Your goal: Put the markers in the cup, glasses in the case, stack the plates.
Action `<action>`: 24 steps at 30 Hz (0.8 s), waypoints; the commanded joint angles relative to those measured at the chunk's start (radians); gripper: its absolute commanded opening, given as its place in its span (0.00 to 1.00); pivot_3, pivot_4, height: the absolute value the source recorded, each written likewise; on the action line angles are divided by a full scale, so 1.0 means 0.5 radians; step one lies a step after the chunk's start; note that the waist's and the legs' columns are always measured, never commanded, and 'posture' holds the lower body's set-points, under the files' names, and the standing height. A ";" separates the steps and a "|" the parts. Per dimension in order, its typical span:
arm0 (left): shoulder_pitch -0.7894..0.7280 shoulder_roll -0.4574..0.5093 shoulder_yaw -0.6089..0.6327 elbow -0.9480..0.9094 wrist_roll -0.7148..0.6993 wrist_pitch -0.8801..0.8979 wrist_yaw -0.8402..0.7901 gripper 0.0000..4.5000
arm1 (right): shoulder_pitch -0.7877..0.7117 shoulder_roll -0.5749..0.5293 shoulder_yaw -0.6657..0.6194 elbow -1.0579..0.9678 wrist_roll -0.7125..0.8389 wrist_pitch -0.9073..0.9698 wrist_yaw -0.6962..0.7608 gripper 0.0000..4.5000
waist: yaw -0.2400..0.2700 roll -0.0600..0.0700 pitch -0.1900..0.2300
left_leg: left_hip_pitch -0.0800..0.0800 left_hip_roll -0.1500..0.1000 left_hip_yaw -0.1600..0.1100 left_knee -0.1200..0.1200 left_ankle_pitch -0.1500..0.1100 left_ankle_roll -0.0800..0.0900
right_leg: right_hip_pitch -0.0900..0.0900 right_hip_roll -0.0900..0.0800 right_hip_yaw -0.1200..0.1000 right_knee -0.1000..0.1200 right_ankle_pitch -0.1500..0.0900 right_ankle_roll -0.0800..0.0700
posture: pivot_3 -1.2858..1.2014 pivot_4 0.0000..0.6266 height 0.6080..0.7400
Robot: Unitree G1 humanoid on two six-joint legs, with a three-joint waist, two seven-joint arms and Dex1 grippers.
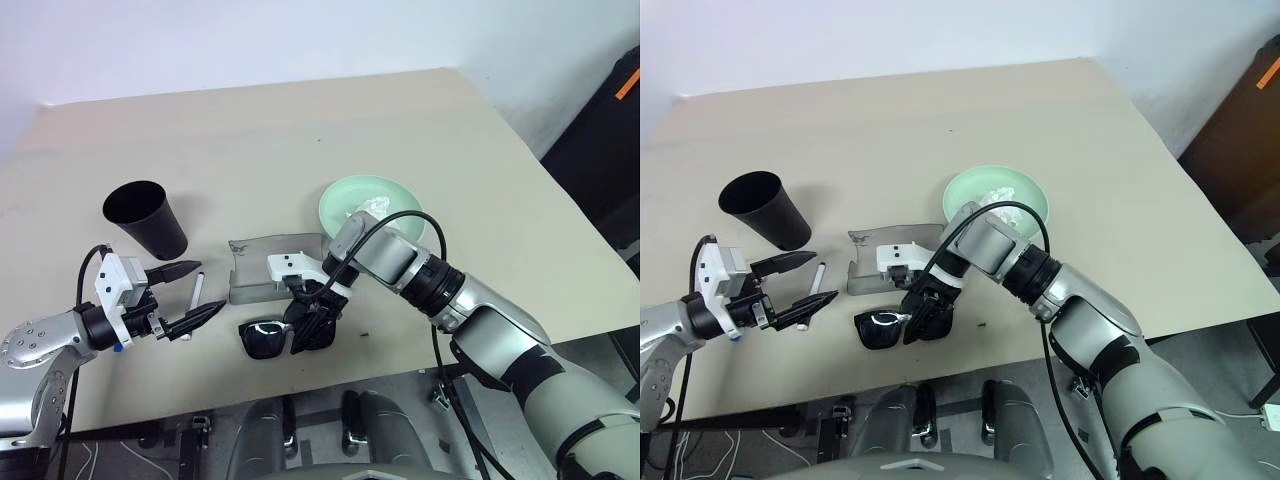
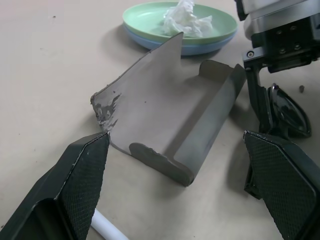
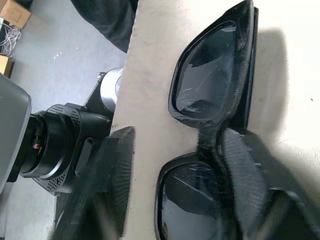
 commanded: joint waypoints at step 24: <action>0.263 0.005 0.255 -0.072 -0.041 -0.081 0.035 1.00 | -0.542 0.056 -0.565 0.445 0.157 -0.488 0.017 0.01 | -0.008 0.000 0.000 | -0.011 0.000 0.001 -0.004 0.000 0.000 | -0.007 0.001 -0.001 -0.004 0.003 -0.004 | 0.52 0.24 1.00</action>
